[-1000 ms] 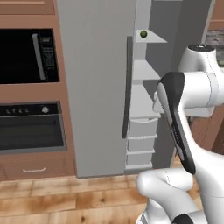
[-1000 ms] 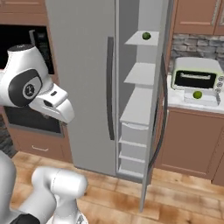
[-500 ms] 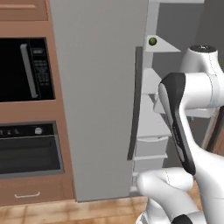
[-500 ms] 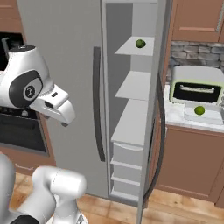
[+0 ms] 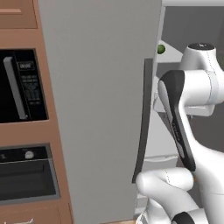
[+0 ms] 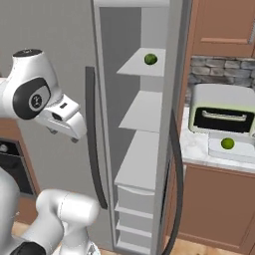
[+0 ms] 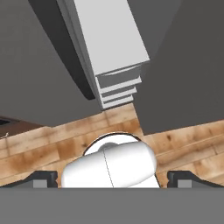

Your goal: Take the avocado and lime out of the freezer and place them in the tupperware container on the counter. Then put the tupperware containing the vegetables back in the freezer.

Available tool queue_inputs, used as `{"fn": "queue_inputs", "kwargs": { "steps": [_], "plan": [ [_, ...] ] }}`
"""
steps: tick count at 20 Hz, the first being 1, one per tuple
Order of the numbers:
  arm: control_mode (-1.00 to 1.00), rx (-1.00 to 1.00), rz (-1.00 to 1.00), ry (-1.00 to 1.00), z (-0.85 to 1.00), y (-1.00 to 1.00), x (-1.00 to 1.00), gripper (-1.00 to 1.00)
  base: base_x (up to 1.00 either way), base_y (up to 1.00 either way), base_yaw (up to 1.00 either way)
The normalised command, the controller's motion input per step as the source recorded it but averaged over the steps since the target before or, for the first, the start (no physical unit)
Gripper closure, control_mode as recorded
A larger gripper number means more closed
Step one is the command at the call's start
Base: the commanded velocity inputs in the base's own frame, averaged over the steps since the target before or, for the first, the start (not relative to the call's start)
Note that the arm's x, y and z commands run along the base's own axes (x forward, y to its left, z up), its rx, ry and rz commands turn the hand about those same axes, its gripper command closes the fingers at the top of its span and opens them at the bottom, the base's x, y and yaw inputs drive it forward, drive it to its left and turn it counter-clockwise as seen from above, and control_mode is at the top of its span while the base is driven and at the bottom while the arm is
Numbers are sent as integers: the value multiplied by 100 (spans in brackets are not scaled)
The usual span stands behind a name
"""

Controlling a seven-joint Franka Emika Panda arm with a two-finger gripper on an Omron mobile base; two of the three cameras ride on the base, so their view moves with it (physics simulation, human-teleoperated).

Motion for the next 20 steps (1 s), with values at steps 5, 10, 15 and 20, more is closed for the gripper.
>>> {"fn": "queue_inputs", "kwargs": {
  "steps": [5,10,15,20],
  "plan": [
    [100,0,0,0,0,0,0,-100,13,-4,-4],
    [100,0,0,0,0,0,0,-100,25,-19,-3],
    [100,0,0,0,0,0,0,-100,49,-22,-3],
    [100,0,0,0,0,0,0,-100,26,-40,-3]
  ]
}}
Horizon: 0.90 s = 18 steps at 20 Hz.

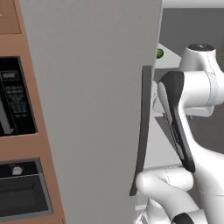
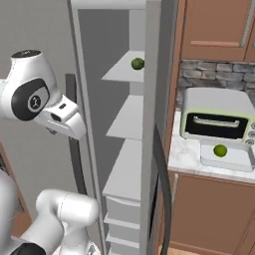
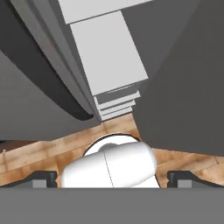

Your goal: Take the avocado and lime out of the freezer and place them in the tupperware container on the counter. Then put the tupperware containing the vegetables back in the freezer.

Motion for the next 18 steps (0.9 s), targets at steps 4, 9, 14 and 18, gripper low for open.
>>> {"fn": "queue_inputs", "kwargs": {
  "steps": [4,9,14,18],
  "plan": [
    [100,0,0,0,0,0,0,-100,0,-61,-1],
    [100,0,0,0,0,0,0,-100,22,-47,0],
    [100,0,0,0,0,0,0,-100,72,-14,0],
    [-100,0,0,-5,6,-17,21,-100,31,-10,0]
  ]
}}
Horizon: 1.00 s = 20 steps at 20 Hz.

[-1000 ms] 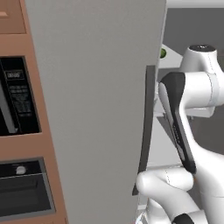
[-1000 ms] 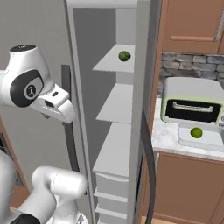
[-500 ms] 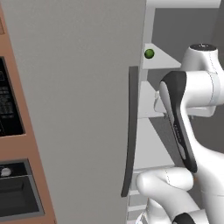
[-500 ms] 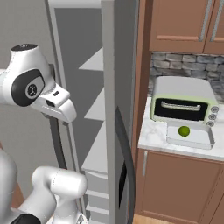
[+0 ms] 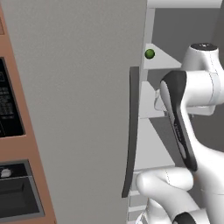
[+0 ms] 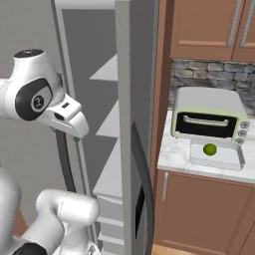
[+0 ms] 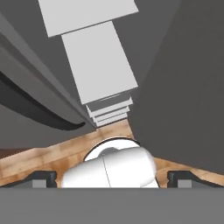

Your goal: Take the avocado and lime out of the freezer and place them in the tupperware container on the counter. Then put the tupperware containing the vegetables back in the freezer.

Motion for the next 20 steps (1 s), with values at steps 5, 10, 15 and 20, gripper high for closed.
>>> {"fn": "queue_inputs", "kwargs": {
  "steps": [5,10,15,20],
  "plan": [
    [-100,0,0,-26,40,-42,39,-100,0,0,0],
    [-100,-1,0,-35,56,-9,53,-100,0,0,0],
    [-100,-4,0,-28,58,0,83,-100,0,0,0],
    [-100,-4,0,-21,46,-18,70,-100,0,0,0]
  ]
}}
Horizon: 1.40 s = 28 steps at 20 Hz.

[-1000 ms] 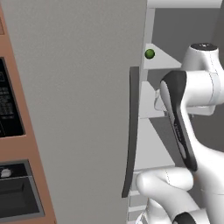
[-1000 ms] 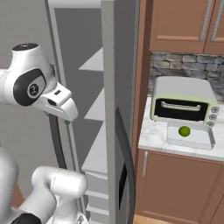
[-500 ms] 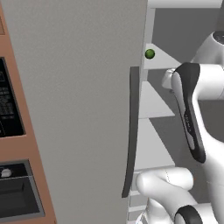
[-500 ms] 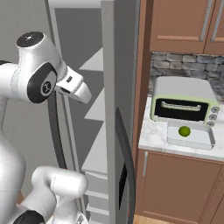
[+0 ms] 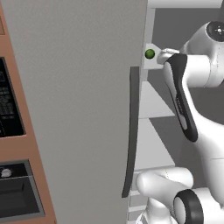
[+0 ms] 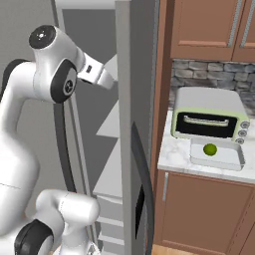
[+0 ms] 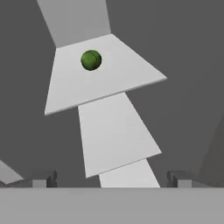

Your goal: Take the avocado and lime out of the freezer and place them in the tupperware container on the counter. Then put the tupperware containing the vegetables back in the freezer.

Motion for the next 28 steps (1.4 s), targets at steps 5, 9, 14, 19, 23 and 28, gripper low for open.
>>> {"fn": "queue_inputs", "kwargs": {
  "steps": [5,9,14,19,23,28],
  "plan": [
    [-100,-1,0,-10,15,-19,76,-100,0,0,0],
    [-100,0,0,-2,0,-8,77,-100,0,0,0],
    [-100,0,0,0,0,-6,76,-100,0,0,0],
    [-100,0,0,0,0,-8,66,-100,0,0,0],
    [-100,0,0,0,0,-1,54,-100,0,0,0],
    [-100,0,0,1,0,0,42,-100,0,0,0]
  ]
}}
